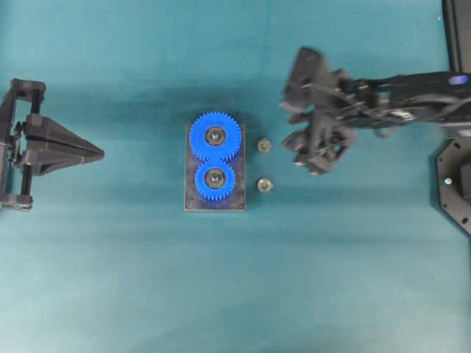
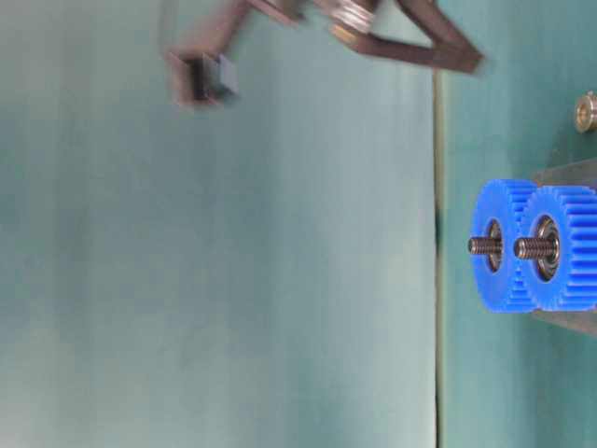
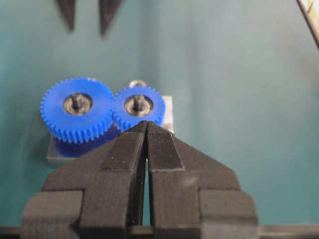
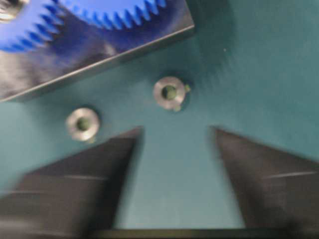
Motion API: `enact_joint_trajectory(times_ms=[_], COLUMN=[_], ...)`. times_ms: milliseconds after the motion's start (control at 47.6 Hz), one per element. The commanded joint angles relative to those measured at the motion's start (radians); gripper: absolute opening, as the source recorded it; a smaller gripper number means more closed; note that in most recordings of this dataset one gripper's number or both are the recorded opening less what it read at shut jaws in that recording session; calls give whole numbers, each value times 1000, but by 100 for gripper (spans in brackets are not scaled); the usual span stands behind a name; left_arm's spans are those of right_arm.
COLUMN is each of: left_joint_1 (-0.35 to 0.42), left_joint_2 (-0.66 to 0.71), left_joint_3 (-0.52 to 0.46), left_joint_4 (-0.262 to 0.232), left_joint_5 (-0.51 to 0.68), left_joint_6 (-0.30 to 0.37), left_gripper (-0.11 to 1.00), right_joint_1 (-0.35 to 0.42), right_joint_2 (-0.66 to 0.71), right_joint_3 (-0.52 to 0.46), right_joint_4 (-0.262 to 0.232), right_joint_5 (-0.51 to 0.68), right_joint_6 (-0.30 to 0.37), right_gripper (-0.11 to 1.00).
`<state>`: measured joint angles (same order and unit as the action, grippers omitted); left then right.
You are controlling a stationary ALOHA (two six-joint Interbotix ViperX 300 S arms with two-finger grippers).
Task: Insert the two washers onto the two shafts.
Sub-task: 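Move the right gripper over the lower metal washer beside the gears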
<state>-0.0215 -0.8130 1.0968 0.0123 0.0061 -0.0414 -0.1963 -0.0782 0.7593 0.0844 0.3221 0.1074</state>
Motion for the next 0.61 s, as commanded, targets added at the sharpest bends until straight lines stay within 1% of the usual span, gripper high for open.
enact_joint_trajectory(times_ms=[0,105,210,483,588], left_joint_1=[2,2,2,3,11], left_joint_2=[3,2,0,3,3], left_joint_3=[-21,-21,-21,-12,-11], left_joint_4=[3,3,3,3,3], left_joint_5=[-5,-5,-9,-12,-23], left_joint_6=[2,2,2,0,0], left_gripper=[0,0,0,0,0], right_joint_1=[0,0,0,18,21], right_joint_2=[35,83,124,189,209], right_joint_3=[-34,-57,-78,-123,-124], right_joint_4=[-11,-15,-26,-28,-28], right_joint_5=[-28,-41,-41,-37,-35], right_joint_6=[2,0,0,0,2], right_gripper=[89,82,83,83,82])
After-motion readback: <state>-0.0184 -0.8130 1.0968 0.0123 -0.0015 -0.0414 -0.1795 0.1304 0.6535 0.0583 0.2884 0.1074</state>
